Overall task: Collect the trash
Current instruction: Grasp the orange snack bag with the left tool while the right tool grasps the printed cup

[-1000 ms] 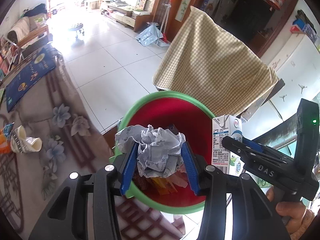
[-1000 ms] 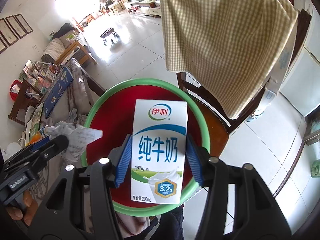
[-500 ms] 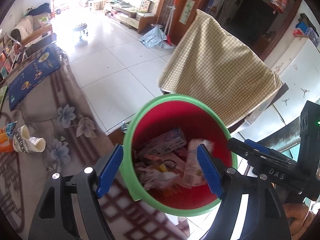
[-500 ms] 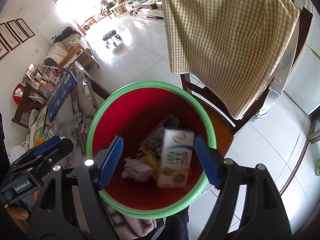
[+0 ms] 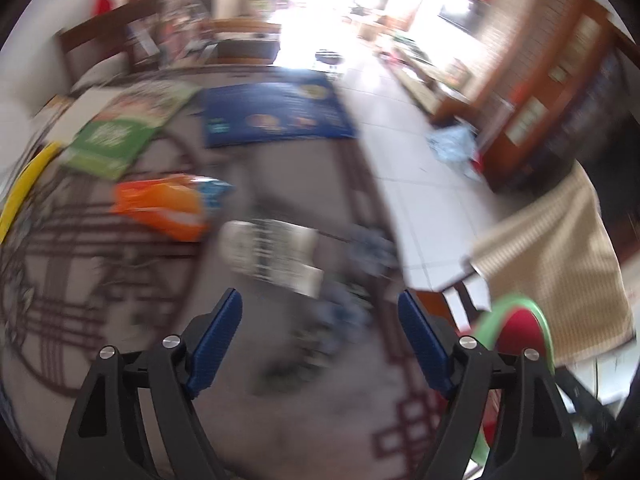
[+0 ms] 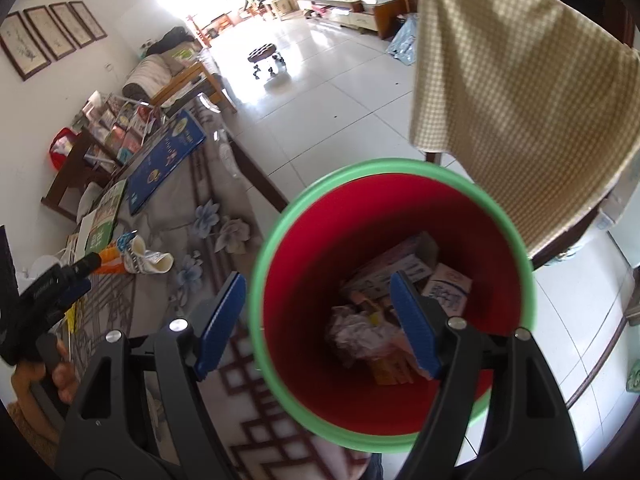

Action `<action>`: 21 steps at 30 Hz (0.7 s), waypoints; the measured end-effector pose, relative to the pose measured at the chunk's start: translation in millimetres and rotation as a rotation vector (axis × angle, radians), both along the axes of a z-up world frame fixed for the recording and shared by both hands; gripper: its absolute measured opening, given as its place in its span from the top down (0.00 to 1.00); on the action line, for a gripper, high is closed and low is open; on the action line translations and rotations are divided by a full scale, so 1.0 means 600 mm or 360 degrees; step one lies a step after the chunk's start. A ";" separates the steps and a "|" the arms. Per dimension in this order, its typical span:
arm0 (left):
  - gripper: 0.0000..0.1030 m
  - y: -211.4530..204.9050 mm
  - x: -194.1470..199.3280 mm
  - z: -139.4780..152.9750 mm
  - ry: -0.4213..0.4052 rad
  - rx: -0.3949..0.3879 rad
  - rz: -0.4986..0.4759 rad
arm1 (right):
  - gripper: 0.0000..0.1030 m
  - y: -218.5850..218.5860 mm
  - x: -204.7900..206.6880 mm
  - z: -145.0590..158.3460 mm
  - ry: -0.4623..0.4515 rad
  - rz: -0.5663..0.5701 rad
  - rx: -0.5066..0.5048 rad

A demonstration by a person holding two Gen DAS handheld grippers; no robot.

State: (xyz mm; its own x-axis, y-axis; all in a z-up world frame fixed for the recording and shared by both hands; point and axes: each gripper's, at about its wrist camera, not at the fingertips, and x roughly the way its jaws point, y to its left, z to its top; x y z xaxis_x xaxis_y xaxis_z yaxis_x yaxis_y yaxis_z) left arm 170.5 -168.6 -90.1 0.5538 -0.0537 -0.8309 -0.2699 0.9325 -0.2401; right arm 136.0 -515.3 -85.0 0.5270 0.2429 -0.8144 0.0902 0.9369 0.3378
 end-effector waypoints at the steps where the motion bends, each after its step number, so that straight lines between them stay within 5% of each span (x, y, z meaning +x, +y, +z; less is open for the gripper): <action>1: 0.26 0.031 0.002 -0.005 0.0011 0.0000 0.0076 | 0.30 0.012 0.004 0.000 0.0003 0.0014 0.0002; 8: 0.22 0.183 0.038 -0.050 0.0109 0.0011 0.0319 | 0.29 0.094 0.025 0.001 0.0012 0.0084 0.0014; 21: 0.21 0.248 0.150 -0.130 0.0243 -0.0152 0.0193 | 0.22 0.310 0.112 -0.018 0.0050 0.0348 -0.0059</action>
State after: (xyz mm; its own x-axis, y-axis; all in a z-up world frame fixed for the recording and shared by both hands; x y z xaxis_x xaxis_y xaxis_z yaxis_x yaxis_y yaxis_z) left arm 260.7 -19.5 -168.3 0.4289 -0.0766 -0.9001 -0.4188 0.8660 -0.2733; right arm 203.1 -329.3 -95.8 0.4391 0.3182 -0.8402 -0.1062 0.9470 0.3032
